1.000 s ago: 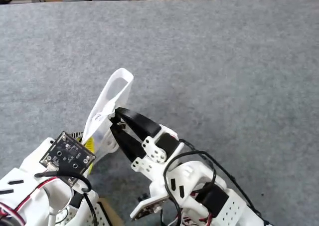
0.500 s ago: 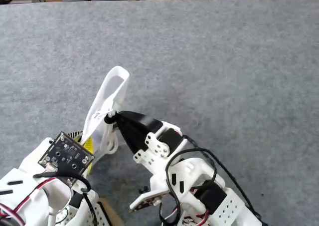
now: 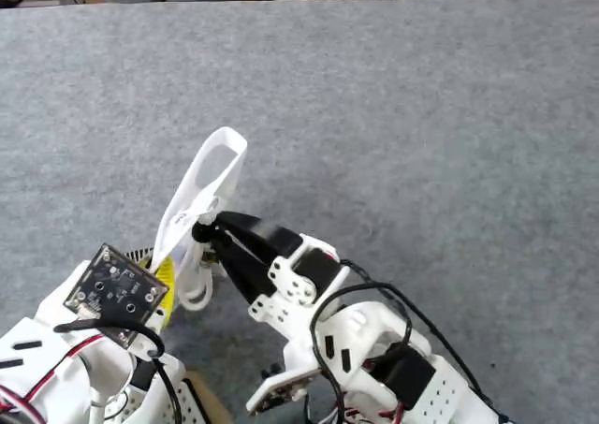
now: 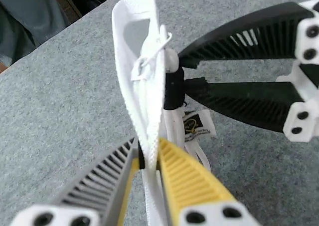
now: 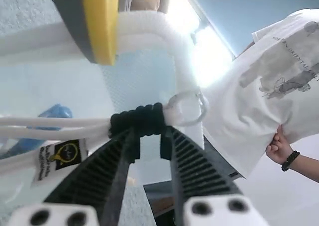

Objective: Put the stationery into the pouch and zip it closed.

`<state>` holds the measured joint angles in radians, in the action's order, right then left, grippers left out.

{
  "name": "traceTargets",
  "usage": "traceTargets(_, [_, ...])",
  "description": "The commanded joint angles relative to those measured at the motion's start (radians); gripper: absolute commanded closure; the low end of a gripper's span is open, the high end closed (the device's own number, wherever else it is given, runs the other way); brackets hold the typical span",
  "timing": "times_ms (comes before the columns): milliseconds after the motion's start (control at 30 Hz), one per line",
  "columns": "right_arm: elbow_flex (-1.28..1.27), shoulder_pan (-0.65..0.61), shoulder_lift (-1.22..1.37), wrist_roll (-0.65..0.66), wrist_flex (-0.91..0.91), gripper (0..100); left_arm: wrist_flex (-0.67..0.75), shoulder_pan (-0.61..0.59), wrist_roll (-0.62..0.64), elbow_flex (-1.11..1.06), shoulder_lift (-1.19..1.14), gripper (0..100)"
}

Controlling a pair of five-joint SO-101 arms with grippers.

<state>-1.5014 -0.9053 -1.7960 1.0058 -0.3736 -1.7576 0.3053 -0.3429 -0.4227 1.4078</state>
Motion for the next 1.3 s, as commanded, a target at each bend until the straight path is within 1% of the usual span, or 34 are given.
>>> traceTargets(0, [0.113, -0.040, 0.027, 0.005, -0.084, 93.5, 0.029, 0.030, 0.014, 0.033, 0.003, 97])
traceTargets(67, [0.151, -0.035, 0.027, 0.005, -0.169, 93.5, 0.025, 0.059, 0.014, 0.035, 0.003, 97])
traceTargets(200, [0.173, 0.011, 0.025, 0.009, -0.287, 93.5, 0.002, 0.170, 0.020, 0.036, 0.005, 97])
traceTargets(333, [0.234, 0.011, 0.025, 0.009, -0.368, 93.1, 0.000, 0.203, 0.011, 0.025, 0.005, 97])
traceTargets(467, [0.329, -0.041, 0.025, 0.005, -0.531, 84.5, 0.002, 0.205, 0.011, 0.024, 0.005, 97])
traceTargets(533, [0.352, -0.064, 0.025, 0.005, -0.583, 81.3, 0.002, 0.205, 0.011, 0.024, 0.005, 97])
traceTargets(700, [0.364, -0.097, 0.027, 0.005, -0.595, 81.1, 0.006, 0.206, 0.011, -0.036, 0.005, 97])
traceTargets(833, [0.329, -0.094, 0.028, 0.005, -0.568, 81.1, 0.008, 0.208, 0.011, -0.042, 0.017, 97])
traceTargets(933, [0.378, -0.091, 0.036, 0.005, -0.551, 81.1, 0.006, 0.199, 0.011, -0.071, 0.063, 97])
traceTargets(1000, [0.421, -0.091, 0.036, 0.008, -0.589, 81.1, 0.006, 0.197, 0.011, -0.104, 0.091, 97])
traceTargets(1167, [0.515, -0.091, 0.028, 0.009, -0.781, 81.1, 0.008, 0.196, 0.011, -0.116, 0.107, 97])
traceTargets(1267, [0.533, -0.091, 0.031, 0.009, -0.776, 81.1, 0.009, 0.196, 0.011, -0.116, 0.107, 97])
